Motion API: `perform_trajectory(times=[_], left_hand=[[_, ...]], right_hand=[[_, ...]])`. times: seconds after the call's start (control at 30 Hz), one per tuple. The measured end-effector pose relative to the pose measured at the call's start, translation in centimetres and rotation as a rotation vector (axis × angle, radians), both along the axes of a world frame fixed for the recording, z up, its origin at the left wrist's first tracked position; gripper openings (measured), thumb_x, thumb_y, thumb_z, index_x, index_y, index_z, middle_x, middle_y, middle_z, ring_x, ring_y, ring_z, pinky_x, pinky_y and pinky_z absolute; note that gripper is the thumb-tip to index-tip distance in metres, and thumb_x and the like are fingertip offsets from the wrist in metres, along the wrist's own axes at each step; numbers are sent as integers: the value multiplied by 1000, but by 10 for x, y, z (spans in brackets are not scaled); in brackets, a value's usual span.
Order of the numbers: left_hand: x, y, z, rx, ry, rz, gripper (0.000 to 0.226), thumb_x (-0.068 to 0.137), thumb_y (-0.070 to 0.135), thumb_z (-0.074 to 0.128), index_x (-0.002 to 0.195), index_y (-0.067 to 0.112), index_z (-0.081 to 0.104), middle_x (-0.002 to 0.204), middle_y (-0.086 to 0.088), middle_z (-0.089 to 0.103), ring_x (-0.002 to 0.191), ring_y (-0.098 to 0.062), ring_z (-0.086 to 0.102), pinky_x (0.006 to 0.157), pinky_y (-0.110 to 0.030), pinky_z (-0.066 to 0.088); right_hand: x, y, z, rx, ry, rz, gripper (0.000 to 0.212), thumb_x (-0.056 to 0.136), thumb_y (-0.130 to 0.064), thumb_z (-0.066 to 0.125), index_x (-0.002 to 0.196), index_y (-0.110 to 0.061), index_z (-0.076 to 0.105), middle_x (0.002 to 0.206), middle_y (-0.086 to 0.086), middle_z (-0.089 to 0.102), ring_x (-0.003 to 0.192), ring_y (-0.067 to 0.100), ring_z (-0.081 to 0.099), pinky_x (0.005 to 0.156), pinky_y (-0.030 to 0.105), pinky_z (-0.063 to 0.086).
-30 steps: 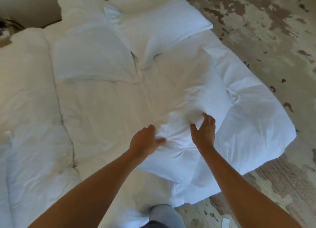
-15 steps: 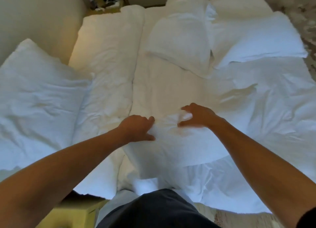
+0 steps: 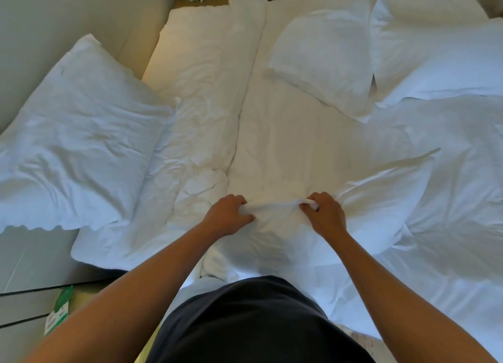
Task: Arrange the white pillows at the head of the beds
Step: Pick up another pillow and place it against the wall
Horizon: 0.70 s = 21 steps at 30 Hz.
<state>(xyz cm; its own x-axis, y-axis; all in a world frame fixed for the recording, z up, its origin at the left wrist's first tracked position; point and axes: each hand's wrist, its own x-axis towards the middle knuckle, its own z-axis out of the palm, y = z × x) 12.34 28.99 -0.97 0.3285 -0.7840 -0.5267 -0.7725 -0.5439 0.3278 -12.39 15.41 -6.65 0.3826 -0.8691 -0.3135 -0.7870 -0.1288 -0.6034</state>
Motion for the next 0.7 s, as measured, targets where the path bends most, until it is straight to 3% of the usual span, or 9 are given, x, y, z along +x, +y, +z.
perform_trajectory(times=[0.17,0.33,0.4,0.53,0.6,0.7], left_hand=[[-29,-20,6,-39,58,-24,52,92,47,68,136,19,59,137,-7,57,130,-26,52,106,-40,44],[-55,-28,5,-104,33,8,30,95,32,61,120,17,65,115,-7,71,107,-28,66,85,-36,52],[-58,-27,6,-127,11,32,26,95,30,59,117,18,65,110,-6,72,102,-28,68,82,-35,52],[-56,-27,13,-188,1,23,14,93,26,58,97,15,65,91,-4,71,86,-30,65,72,-35,50],[-54,-25,20,-195,21,16,13,93,26,58,90,14,63,85,-2,67,83,-28,63,71,-36,50],[-55,-17,26,-244,27,37,10,94,25,60,89,16,62,83,-2,67,82,-29,64,70,-36,50]], right_hand=[[-14,3,11,-24,-93,17,18,96,-35,74,89,-19,72,88,-2,63,84,24,64,64,21,40],[-42,1,25,-75,-42,119,13,93,-38,77,95,-27,71,97,-9,60,80,14,63,63,20,41],[-55,-12,30,-129,20,200,12,95,-35,74,104,-27,71,110,-9,63,92,15,67,71,24,44],[-62,-38,40,-180,190,328,39,100,-32,66,139,-26,64,154,-5,51,128,20,63,101,34,49],[-57,-48,42,-237,248,365,37,103,-35,61,138,-27,65,154,-5,55,130,17,63,115,39,41],[-50,-59,41,-260,311,411,28,107,-37,53,124,-27,73,134,-8,70,125,13,65,129,40,15]])
